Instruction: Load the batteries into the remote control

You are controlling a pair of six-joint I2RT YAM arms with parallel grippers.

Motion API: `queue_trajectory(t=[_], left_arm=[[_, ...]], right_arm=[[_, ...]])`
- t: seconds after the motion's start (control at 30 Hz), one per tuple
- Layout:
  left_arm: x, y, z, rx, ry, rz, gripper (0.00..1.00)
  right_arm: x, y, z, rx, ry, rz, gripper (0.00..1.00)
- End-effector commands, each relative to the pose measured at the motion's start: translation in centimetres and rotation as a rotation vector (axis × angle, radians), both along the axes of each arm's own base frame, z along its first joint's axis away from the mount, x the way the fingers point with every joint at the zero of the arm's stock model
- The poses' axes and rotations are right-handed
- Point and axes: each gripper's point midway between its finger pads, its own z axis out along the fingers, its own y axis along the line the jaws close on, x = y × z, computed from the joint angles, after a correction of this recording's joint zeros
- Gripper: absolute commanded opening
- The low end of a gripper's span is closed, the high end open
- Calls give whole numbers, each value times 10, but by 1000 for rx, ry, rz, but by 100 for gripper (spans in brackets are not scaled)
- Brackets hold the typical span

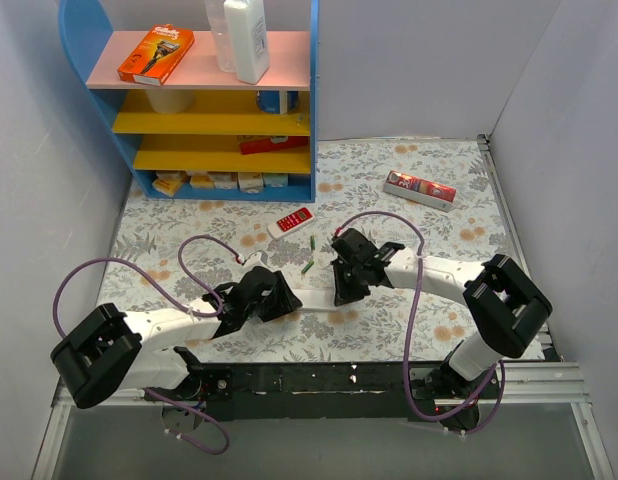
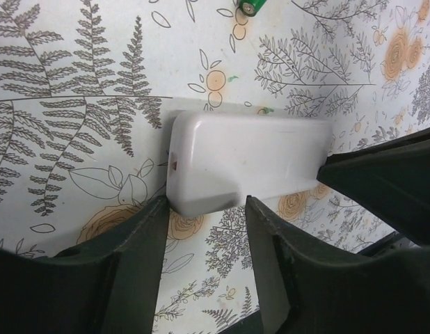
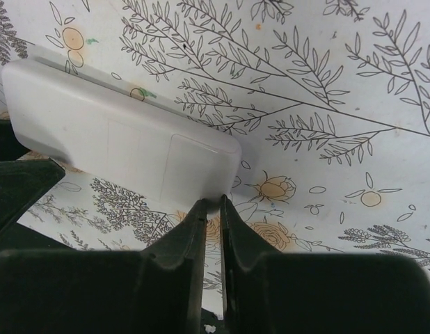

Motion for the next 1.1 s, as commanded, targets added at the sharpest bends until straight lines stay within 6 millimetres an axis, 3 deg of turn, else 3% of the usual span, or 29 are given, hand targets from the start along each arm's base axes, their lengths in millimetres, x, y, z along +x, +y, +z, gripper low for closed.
queue_trajectory(t=[0.0,0.03,0.23,0.43,0.63,0.73,0.8,0.83,0.9,0.97,1.0,1.07], left_arm=[[-15,-15,2,-26,26,-57,51],[-18,-6,-4,15,44,-45,54],[-9,9,3,59,5,30,73],[-3,20,16,67,-37,82,92],[2,33,30,89,-72,131,98],[7,47,47,114,-119,179,98],[16,55,73,104,-191,223,98],[15,65,77,129,-203,241,98],[24,77,111,116,-291,295,98],[25,91,129,144,-334,320,98],[29,100,155,121,-391,361,98],[28,114,170,162,-435,372,98]], right_arm=[[-6,64,42,204,-89,164,20],[0,56,43,159,-119,152,26],[21,27,63,71,-282,152,50],[23,3,66,-10,-367,222,63],[12,0,61,26,-410,345,71],[5,5,60,71,-441,446,74],[3,10,60,94,-473,527,75],[0,15,61,115,-477,565,82],[0,25,61,112,-513,658,86],[4,37,60,97,-530,721,86],[2,43,59,93,-530,756,86],[8,56,55,66,-537,817,87]])
